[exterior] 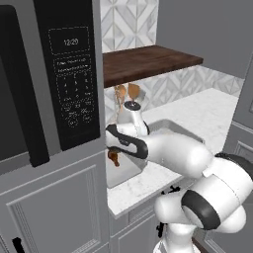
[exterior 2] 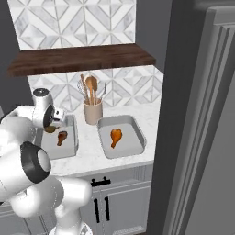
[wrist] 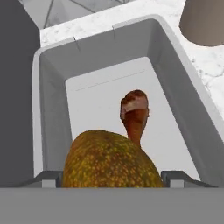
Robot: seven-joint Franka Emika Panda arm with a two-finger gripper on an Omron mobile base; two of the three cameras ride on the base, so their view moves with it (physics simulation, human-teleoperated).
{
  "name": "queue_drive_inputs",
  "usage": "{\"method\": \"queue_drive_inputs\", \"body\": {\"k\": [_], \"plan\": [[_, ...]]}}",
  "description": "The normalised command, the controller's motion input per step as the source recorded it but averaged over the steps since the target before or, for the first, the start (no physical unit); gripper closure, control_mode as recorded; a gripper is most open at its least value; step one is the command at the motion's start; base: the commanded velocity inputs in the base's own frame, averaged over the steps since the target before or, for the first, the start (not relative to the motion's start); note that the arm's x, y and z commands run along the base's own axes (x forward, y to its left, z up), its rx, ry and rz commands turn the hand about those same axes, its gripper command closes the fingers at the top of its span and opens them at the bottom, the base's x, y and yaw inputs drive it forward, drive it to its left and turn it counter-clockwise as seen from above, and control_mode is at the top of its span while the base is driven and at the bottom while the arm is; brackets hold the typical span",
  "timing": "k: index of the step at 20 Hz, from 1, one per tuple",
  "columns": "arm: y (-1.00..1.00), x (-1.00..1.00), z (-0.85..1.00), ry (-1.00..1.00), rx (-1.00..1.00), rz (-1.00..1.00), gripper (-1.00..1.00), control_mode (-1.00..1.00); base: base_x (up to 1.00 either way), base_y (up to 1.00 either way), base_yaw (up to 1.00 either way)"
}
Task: Place one avocado and one chicken drumstick in each tupperware on the nearby counter, to pack two identical lunches.
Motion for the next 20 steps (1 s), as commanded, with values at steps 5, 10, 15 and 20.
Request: {"method": "queue_drive_inputs", "body": {"k": [5,10,15,20], "plan": [[0.15,0.47,-0.9,0.02,0.0,0.07,1.0,-1.0,0.0,0.0,0.0],[0.35,0.84,-0.69,0.0,0.0,0.0,-1.0,-1.0,0.0,0.0,0.0],[0.0,0.13,0.22,-0.02,0.0,-0.01,-1.0,-1.0,0.0,0.0,0.0],[-0.23,-0.31,1.0,-0.2,0.0,-0.1,-1.0,-1.0,0.0,0.0,0.0]]}}
